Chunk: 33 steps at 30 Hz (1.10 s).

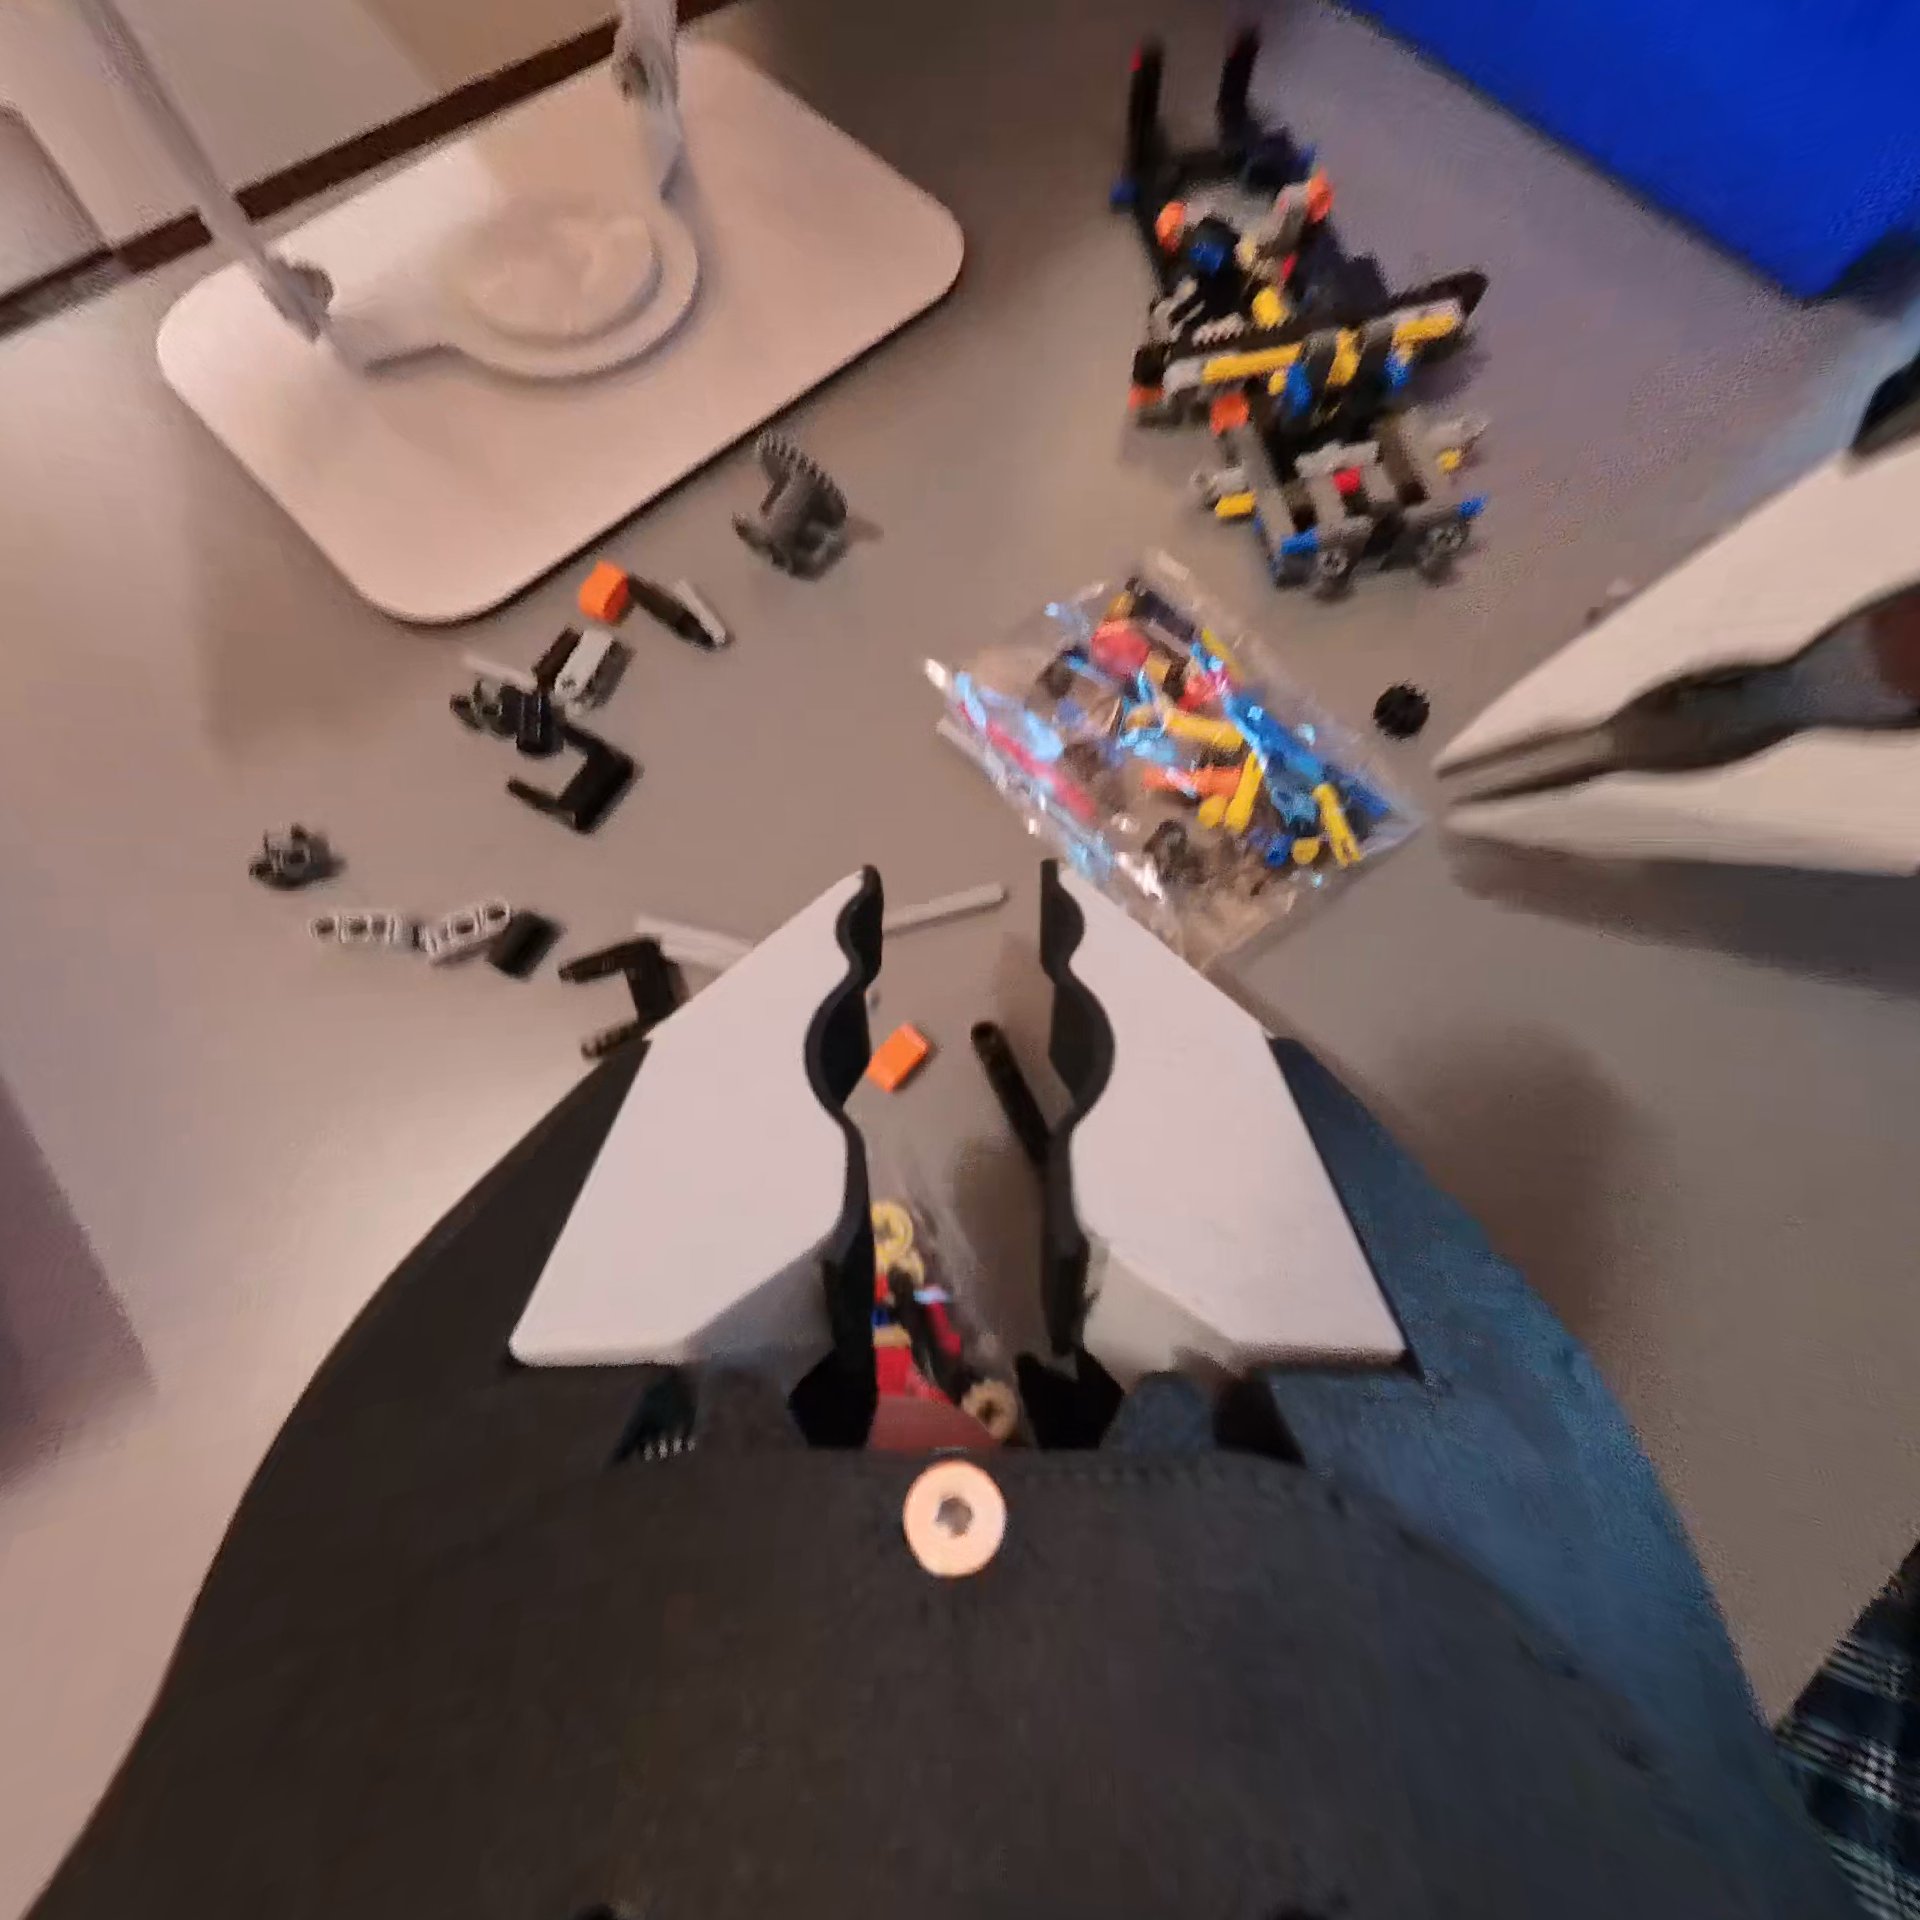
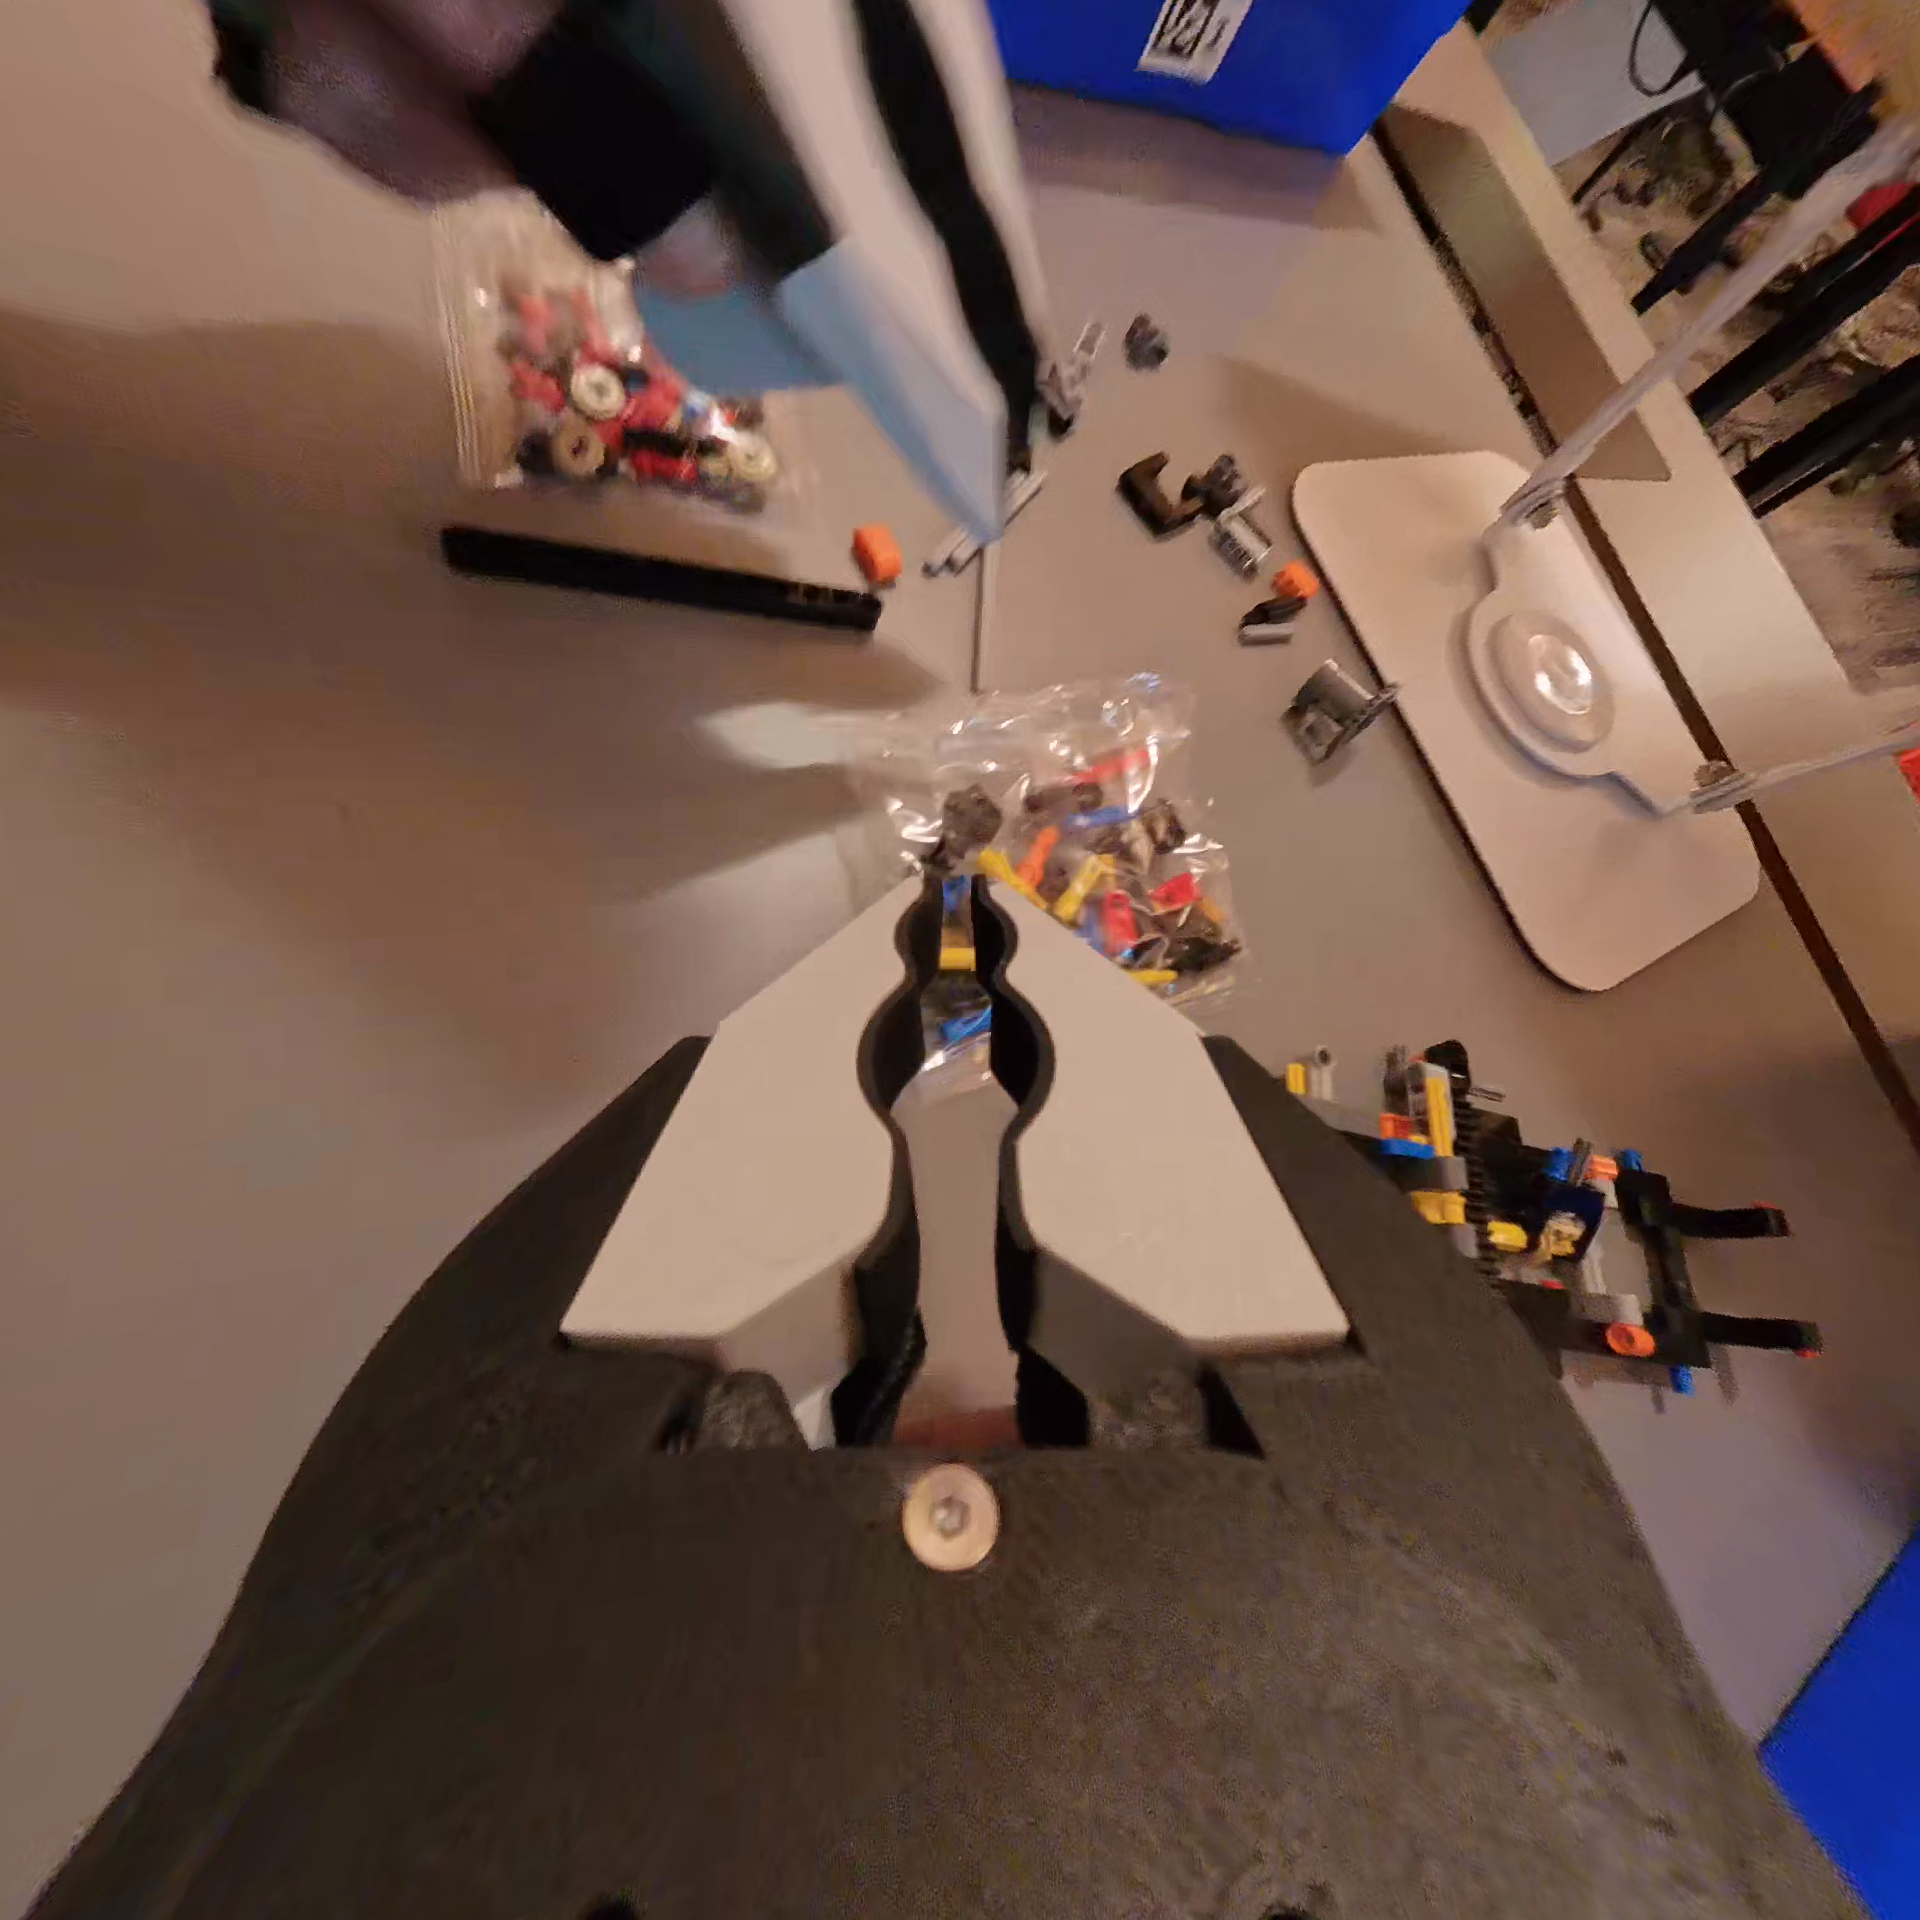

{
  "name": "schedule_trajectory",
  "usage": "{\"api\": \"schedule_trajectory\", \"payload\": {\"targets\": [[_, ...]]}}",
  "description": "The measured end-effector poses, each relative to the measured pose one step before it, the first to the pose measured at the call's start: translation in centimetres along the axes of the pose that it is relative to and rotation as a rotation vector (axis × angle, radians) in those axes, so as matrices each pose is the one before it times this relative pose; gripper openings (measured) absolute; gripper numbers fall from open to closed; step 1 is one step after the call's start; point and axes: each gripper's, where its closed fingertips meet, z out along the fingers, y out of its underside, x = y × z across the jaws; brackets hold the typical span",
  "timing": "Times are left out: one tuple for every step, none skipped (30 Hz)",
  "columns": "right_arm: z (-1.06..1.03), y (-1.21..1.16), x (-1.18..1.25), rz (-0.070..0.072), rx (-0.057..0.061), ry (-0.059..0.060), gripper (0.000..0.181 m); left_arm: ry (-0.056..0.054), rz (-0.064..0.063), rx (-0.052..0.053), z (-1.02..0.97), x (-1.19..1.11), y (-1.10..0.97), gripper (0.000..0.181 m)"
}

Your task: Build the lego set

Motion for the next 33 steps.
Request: {"api": "schedule_trajectory", "payload": {"targets": [[0.276,0.369,-0.443,-0.0201,-0.0178,0.0023,0.003,0.0193,0.0139,0.0081,0.321,0.042,-0.850,0.029],[0.358,0.403,-0.579,-0.0110,-0.0219,-0.0112,0.002,0.0261,0.0200,0.0066,0.529,0.196,-0.886,0.030],[0.351,0.266,-0.519,-0.0050,-0.0143,-0.0093,0.003,0.0302,0.0287,-0.0095,0.800,0.235,-0.658,0.033],[0.300,0.134,-0.331,-0.0030,-0.0065,-0.0008,0.003,0.0240,0.0223,-0.0326,1.048,0.019,-0.325,0.037],[0.240,0.116,-0.212,-0.0055,-0.0083,0.0038,0.002,0.0203,0.0228,-0.0328,1.122,-0.015,-0.307,0.039],[0.166,0.094,-0.146,-0.0044,-0.0082,0.0029,0.001,0.0354,0.0284,-0.0344,1.115,0.324,-0.208,0.039],[0.126,0.052,-0.206,0.0006,-0.0050,-0.0052,0.000,0.0410,0.0170,-0.0427,1.111,0.413,-0.016,0.040],[0.047,-0.020,-0.136,0.0037,0.0023,-0.0037,0.000,0.0145,0.0146,-0.0358,0.998,-0.016,0.003,0.041],[0.045,0.037,-0.050,0.0037,-0.0011,-0.0015,0.000,0.0123,0.0150,-0.0436,0.858,-0.010,0.298,0.039],[0.053,0.157,0.001,0.0008,-0.0066,0.0009,0.000,0.0258,0.0030,-0.0382,0.641,0.269,0.356,0.033],[0.033,0.176,0.078,-0.0012,-0.0053,0.0041,0.000,-0.0063,-0.0025,0.0014,0.382,-0.079,-0.148,0.027],[-0.009,0.146,0.070,0.0009,-0.0022,0.0014,0.000,-0.0218,0.0056,-0.0031,0.326,-0.211,0.038,0.021],[-0.041,0.139,0.064,0.0050,-0.0020,-0.0019,0.001,-0.0104,0.0170,-0.0104,0.294,0.042,0.252,0.015],[-0.134,0.077,0.168,0.0084,0.0013,0.0006,0.001,-0.0161,0.0080,0.0172,-0.002,-0.040,-0.177,0.002],[-0.211,-0.034,0.285,0.0172,0.0061,0.0011,0.002,-0.0205,0.0134,-0.0051,0.041,-0.125,0.204,0.000],[-0.257,-0.098,0.370,0.0250,0.0085,-0.0027,0.003,-0.0190,0.0143,0.0055,0.017,-0.068,0.131,0.000],[-0.244,0.009,0.554,0.0285,-0.0009,0.0023,0.004,-0.0155,-0.0073,0.0142,-0.028,-0.106,0.056,0.000],[-0.244,0.077,0.703,0.0258,-0.0058,0.0057,0.005,-0.0044,-0.0155,0.0089,-0.068,-0.026,0.196,0.000],[-0.261,0.045,0.683,0.0275,-0.0048,0.0020,0.007,-0.0068,-0.0070,0.0123,-0.156,-0.086,0.152,0.000],[-0.286,-0.038,0.602,0.0305,-0.0006,-0.0033,0.009,-0.0162,-0.0060,0.0153,-0.234,-0.226,0.098,0.000],[-0.314,-0.116,0.724,0.0300,0.0043,0.0051,0.011,-0.0146,-0.0072,0.0178,-0.282,-0.237,0.026,0.000],[-0.246,-0.123,0.743,0.0283,0.0025,0.0072,0.015,-0.0004,0.0030,0.0288,-0.370,-0.023,-0.149,0.000],[-0.144,-0.127,0.609,0.0302,0.0013,-0.0022,0.022,0.0075,0.0092,0.0456,-0.453,0.156,-0.406,0.000],[-0.088,-0.285,0.572,0.0342,0.0109,-0.0053,0.027,-0.0205,-0.0096,0.0255,-0.439,-0.270,-0.151,0.000],[-0.044,-0.401,0.558,0.0392,0.0144,-0.0087,0.030,-0.0267,0.0060,0.0122,-0.448,-0.309,0.021,0.000],[0.048,-0.281,0.629,0.0232,0.0011,-0.0009,0.032,-0.0181,0.0193,0.0279,-0.524,-0.112,-0.223,0.000],[0.161,-0.148,0.867,0.0054,-0.0102,0.0168,0.038,-0.0067,0.0183,0.0372,-0.528,0.078,-0.346,0.000],[0.268,-0.187,0.702,0.0112,-0.0081,0.0022,0.041,0.0005,0.0158,0.0377,-0.518,0.165,-0.339,0.000],[0.310,-0.334,0.115,0.0235,0.0029,-0.0368,0.042,0.0036,0.0221,0.0473,-0.529,0.213,-0.455,0.000],[0.315,-0.431,-0.028,0.0373,0.0080,-0.0444,0.043,-0.0130,0.0147,0.0278,-0.470,-0.101,-0.219,0.000],[0.379,-0.333,0.003,0.0279,-0.0006,-0.0374,0.045,-0.0131,0.0057,0.0194,-0.465,-0.208,-0.173,0.000],[0.499,-0.131,-0.136,0.0046,-0.0114,-0.0381,0.045,0.0019,0.0049,0.0338,-0.528,-0.027,-0.426,0.000],[0.578,0.082,-0.133,0.0025,-0.0238,-0.0318,0.045,-0.0034,0.0028,0.0306,-0.492,-0.167,-0.417,0.000]]}}
